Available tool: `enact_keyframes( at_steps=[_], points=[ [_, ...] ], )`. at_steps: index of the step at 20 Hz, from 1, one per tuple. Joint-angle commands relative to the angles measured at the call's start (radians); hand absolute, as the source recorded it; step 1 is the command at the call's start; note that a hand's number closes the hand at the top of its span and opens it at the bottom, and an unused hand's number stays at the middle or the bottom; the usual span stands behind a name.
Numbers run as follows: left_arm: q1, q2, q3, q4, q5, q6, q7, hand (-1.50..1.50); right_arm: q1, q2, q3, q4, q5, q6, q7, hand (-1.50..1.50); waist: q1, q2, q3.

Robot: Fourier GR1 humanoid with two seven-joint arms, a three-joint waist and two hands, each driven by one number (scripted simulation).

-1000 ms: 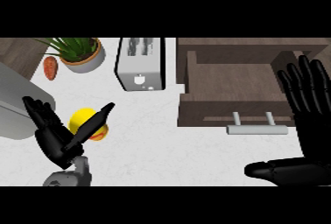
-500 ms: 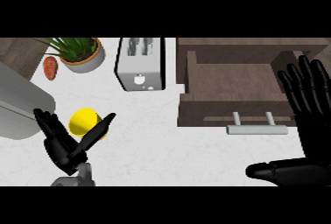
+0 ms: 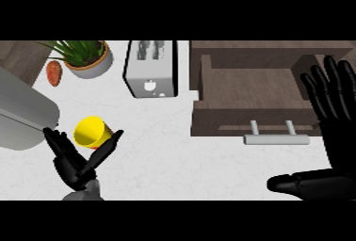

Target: Pick up the cup, place it into the drawer and close the drawer

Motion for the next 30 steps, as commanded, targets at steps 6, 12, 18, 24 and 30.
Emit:
enact_keyframes(
  at_steps=[6, 12, 18, 24, 30],
  points=[
    [-0.046, -0.001, 0.071, 0.192, 0.125, -0.077, -0.192, -1.50, -0.021, 0.007, 0.018, 0.035, 0.026, 0.002, -0.004, -1.50, 0.001, 0.000, 0.000],
    [-0.014, 0.000, 0.097, 0.221, 0.119, -0.138, -0.201, -1.50, 0.003, -0.004, 0.002, -0.012, 0.004, 0.018, 0.026, -1.50, 0.002, 0.000, 0.001],
    [-0.159, 0.008, 0.167, 0.421, 0.132, -0.212, -0.267, -1.50, -0.057, 0.037, 0.054, 0.005, 0.058, -0.046, 0.058, -1.50, 0.000, 0.000, 0.000],
    [-0.104, 0.026, 0.157, 0.328, 0.119, -0.221, -0.238, -1.50, 0.011, -0.011, -0.016, -0.040, -0.002, 0.017, 0.045, -1.50, 0.001, -0.001, 0.001],
    [-0.181, 0.029, 0.233, 0.473, 0.168, -0.339, -0.315, -1.50, 0.041, 0.004, -0.017, -0.007, -0.017, 0.041, -0.013, -1.50, 0.000, 0.000, 0.001]
  ],
)
